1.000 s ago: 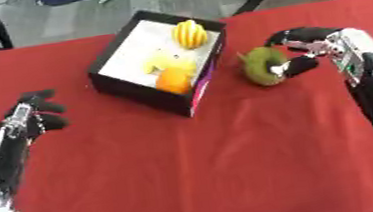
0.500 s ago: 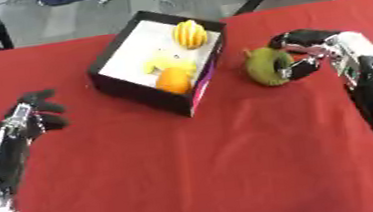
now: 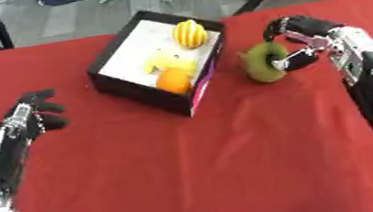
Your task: Pick up objects on the table and place them in the box.
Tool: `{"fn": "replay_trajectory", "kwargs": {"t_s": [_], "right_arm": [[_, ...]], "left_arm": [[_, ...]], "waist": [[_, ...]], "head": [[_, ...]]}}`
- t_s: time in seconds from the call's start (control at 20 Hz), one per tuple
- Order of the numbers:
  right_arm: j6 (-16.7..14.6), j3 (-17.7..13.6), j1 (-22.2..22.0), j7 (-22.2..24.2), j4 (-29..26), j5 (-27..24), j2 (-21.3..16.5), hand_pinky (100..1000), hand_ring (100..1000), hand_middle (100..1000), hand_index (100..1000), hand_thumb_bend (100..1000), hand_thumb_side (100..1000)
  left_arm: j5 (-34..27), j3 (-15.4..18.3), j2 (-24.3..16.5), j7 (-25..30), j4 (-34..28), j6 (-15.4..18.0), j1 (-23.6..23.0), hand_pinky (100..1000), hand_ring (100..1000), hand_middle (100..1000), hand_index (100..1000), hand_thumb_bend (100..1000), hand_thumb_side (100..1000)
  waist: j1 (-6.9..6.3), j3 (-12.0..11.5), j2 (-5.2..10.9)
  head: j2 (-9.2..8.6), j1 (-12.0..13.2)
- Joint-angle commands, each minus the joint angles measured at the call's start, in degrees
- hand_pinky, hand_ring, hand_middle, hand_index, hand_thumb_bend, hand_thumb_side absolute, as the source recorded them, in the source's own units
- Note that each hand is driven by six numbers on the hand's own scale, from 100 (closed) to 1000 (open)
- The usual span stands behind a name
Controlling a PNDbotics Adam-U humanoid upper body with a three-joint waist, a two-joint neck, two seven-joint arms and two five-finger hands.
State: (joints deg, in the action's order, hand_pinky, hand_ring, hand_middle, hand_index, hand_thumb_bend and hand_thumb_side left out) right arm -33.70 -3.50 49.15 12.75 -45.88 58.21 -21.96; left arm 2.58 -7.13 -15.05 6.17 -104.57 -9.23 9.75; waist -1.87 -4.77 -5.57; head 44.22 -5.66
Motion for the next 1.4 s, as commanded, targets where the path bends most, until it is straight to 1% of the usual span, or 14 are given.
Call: {"fn": "replay_trajectory", "kwargs": {"t_s": [0.05, 0.3, 0.45, 0.6, 0.8, 0.95, 1.15, 1.2, 1.3, 1.35, 1.4], "right_arm": [[-0.55, 0.15, 2.16, 0.82, -3.54, -6.33, -1.97, 999, 895, 743, 262, 100, 198], [0.62, 0.38, 3.19, 2.35, -6.01, -12.99, -1.52, 1000, 893, 735, 257, 100, 200], [1.7, 0.47, 3.82, 2.22, -6.77, -15.07, -0.52, 1000, 894, 733, 254, 100, 207], [3.14, 0.56, 4.47, 0.96, -7.02, -16.4, 0.95, 1000, 896, 731, 253, 100, 221], [5.66, 0.69, 5.45, -2.0, -6.2, -17.35, 3.6, 1000, 897, 722, 254, 100, 248], [7.05, 1.26, 5.47, -4.32, -4.44, -17.34, 4.85, 1000, 900, 721, 256, 100, 243], [7.75, 1.94, 5.58, -5.97, -1.85, -15.06, 7.7, 1000, 901, 723, 273, 100, 233], [7.77, 2.11, 5.53, -6.37, -1.42, -14.03, 8.37, 1000, 904, 733, 366, 100, 226], [7.62, 2.57, 5.28, -6.83, -0.52, -11.49, 9.61, 1000, 918, 753, 515, 100, 215], [7.29, 2.82, 5.14, -6.65, -0.06, -10.39, 10.13, 1000, 930, 775, 677, 100, 209], [6.69, 3.19, 4.98, -6.17, 0.28, -9.38, 10.64, 1000, 943, 801, 808, 100, 288]], "left_arm": [[-0.16, 0.42, -0.95, 0.09, -0.95, 0.08, 0.46, 699, 590, 605, 848, 100, 1000], [-0.23, 0.34, -0.86, 0.15, -0.95, 0.1, 0.59, 699, 590, 605, 848, 100, 1000], [-0.25, 0.31, -0.72, 0.2, -0.99, 0.11, 0.75, 699, 590, 605, 848, 100, 1000], [-0.32, 0.19, -0.51, 0.3, -1.05, 0.14, 0.98, 699, 590, 605, 848, 100, 1000], [-0.41, -0.04, -0.09, 0.53, -1.13, 0.16, 1.54, 699, 591, 605, 848, 100, 1000], [-0.42, -0.2, 0.17, 0.67, -1.19, 0.15, 1.97, 699, 591, 605, 848, 100, 1000], [-0.46, -0.68, 0.56, 1.15, -1.21, 0.14, 2.39, 699, 591, 605, 848, 100, 1000], [-0.46, -0.75, 0.63, 1.23, -1.22, 0.14, 2.48, 699, 591, 605, 848, 100, 1000], [-0.47, -0.87, 0.78, 1.37, -1.27, 0.15, 2.74, 699, 591, 605, 848, 100, 1000], [-0.47, -0.89, 0.83, 1.4, -1.29, 0.15, 2.84, 699, 591, 605, 848, 100, 1000], [-0.48, -0.89, 0.87, 1.41, -1.3, 0.15, 2.91, 699, 591, 605, 848, 100, 1000]], "waist": [[0.79, -0.18, 1.76], [0.82, -0.44, 1.81], [0.77, -0.74, 1.76], [0.66, -1.19, 1.68], [0.44, -2.07, 1.46], [0.32, -2.71, 1.19], [0.18, -3.51, 0.72], [0.15, -3.69, 0.6], [0.09, -4.05, 0.38], [0.06, -4.16, 0.31], [0.04, -4.23, 0.26]], "head": [[-0.1, -0.04], [-0.1, -0.23], [-0.1, -0.41], [-0.1, -0.68], [-0.1, -1.51], [-0.1, -2.39], [-0.1, -4.03], [-0.1, -4.3], [-0.1, -4.63], [-0.1, -4.64], [-0.1, -4.66]]}}
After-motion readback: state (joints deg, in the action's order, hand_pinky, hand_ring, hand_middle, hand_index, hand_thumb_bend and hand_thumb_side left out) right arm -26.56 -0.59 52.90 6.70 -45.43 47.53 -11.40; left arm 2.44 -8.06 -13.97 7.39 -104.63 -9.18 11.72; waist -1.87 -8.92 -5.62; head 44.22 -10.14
